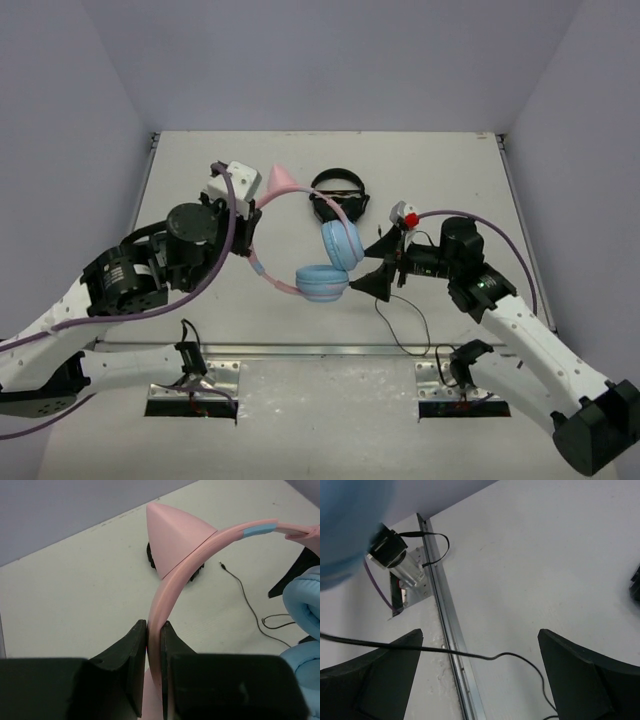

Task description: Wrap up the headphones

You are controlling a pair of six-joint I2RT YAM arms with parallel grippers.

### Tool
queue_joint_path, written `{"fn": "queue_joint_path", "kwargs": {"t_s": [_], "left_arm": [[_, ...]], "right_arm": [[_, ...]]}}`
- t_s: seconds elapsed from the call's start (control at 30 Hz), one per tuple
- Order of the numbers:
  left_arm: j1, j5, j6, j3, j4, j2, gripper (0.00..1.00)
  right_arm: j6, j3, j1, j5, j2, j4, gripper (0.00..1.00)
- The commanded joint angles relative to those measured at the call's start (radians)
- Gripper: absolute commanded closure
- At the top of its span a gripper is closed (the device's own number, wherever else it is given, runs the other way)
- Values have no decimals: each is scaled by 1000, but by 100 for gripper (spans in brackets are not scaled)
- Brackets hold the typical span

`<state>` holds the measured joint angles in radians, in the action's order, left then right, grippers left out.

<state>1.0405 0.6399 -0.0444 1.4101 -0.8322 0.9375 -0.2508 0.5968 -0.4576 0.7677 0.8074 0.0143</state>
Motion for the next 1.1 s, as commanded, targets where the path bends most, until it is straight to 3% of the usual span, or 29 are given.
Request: {"fn": "queue_joint_path", "kwargs": {"t_s": [0.0, 0.07, 0.27, 0.3, 0.37, 0.47, 0.63, 0.8, 0.9, 0.93, 1.07], "left_arm": [[6, -32, -93, 128, 108, -57, 100], [6, -36, -110, 147, 87, -54, 100], [6, 15, -141, 213, 62, -43, 100], [6, 26, -150, 217, 64, -42, 100], [6, 70, -163, 233, 61, -32, 99], [6, 171, -164, 231, 68, -29, 100], [6, 257, -71, 101, 220, -89, 100], [4, 112, 168, -164, 407, -143, 100], [4, -20, 268, -294, 485, -114, 100], [6, -120, 284, -312, 490, -96, 99], [7, -308, 322, -323, 473, 16, 100]], "right_arm": [[47, -26, -24, 36, 38, -135, 2], [54, -57, -26, -11, 44, -204, 6], [41, -66, -26, 35, 142, -313, 25], [33, -69, -26, 28, 153, -354, 39], [33, -74, -26, 10, 167, -349, 54], [42, -141, -26, -85, 115, -344, 98], [64, -190, -26, -421, -135, -229, 99], [108, -57, -26, -655, -244, -31, 99], [166, 56, -26, -645, -234, 53, 99], [198, 130, -26, -615, -193, 82, 99], [242, 316, -30, -511, -36, 290, 99]]}}
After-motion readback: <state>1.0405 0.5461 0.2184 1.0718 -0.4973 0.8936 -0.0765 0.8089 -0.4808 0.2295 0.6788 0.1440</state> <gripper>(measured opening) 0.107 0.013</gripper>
